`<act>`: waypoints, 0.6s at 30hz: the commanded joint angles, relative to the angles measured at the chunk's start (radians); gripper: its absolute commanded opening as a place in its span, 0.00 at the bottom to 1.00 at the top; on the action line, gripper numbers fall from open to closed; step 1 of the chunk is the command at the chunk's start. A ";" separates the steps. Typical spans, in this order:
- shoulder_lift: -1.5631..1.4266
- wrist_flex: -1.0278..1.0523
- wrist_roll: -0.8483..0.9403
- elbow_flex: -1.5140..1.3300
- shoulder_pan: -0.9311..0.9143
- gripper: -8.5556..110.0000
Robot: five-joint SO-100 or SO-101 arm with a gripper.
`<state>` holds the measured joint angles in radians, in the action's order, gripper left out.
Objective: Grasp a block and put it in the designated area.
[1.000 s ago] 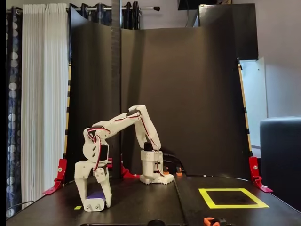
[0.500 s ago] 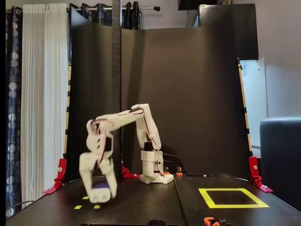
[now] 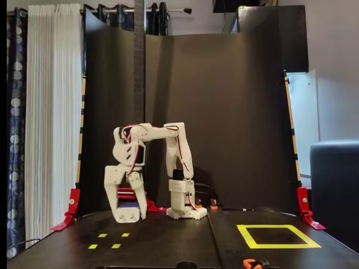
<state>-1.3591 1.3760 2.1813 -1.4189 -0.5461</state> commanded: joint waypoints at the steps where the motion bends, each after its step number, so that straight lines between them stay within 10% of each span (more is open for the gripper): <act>1: -0.067 -0.003 -0.021 0.003 0.021 0.19; 18: -0.103 0.025 -0.399 0.000 0.365 0.19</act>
<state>-1.3975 1.3898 1.8208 -1.4220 -0.2301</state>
